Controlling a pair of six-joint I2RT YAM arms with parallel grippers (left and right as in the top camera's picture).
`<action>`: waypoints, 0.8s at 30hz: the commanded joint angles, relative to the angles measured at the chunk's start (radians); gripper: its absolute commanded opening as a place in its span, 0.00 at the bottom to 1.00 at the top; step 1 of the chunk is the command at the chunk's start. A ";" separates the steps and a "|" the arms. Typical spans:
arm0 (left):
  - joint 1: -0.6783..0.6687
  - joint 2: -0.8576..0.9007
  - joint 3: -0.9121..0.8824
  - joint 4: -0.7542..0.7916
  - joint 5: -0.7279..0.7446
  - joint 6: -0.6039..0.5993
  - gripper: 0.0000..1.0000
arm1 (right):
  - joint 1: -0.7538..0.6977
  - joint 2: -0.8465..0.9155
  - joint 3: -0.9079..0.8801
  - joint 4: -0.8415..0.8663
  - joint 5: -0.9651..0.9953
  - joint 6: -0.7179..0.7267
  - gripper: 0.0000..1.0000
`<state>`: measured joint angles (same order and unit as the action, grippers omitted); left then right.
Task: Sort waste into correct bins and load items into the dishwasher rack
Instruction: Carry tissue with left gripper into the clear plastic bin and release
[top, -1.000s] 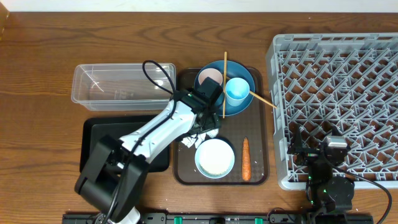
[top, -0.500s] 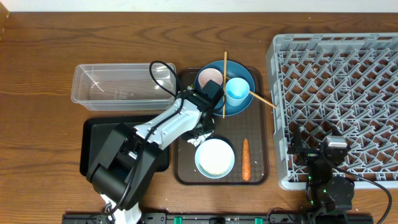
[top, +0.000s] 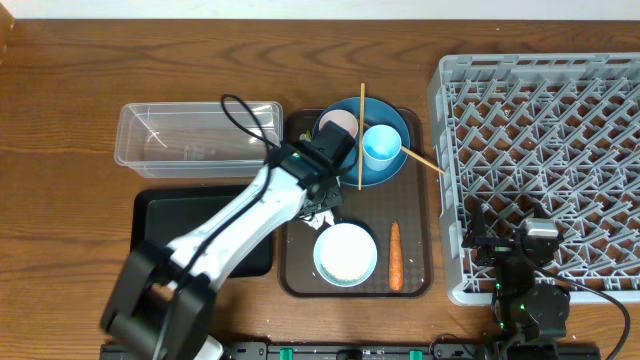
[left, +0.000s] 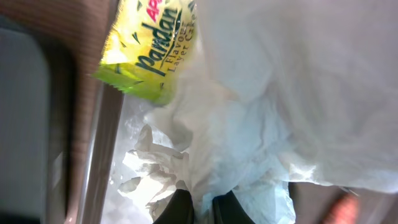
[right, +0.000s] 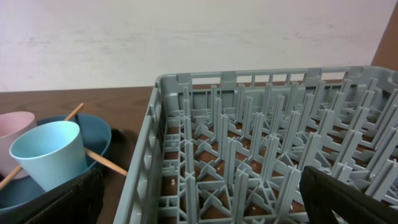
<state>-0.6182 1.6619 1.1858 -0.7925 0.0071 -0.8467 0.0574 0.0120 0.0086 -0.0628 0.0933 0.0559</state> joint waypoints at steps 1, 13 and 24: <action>0.001 -0.082 -0.004 -0.022 -0.021 0.024 0.06 | -0.006 -0.005 -0.003 -0.001 0.000 -0.005 0.99; 0.093 -0.288 -0.004 -0.020 -0.194 0.050 0.06 | -0.006 -0.005 -0.003 -0.001 0.000 -0.005 0.99; 0.421 -0.184 -0.004 0.168 -0.240 0.182 0.06 | -0.006 -0.005 -0.003 -0.001 0.000 -0.005 0.99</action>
<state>-0.2489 1.4181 1.1858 -0.6384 -0.2028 -0.7017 0.0574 0.0120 0.0086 -0.0628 0.0933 0.0559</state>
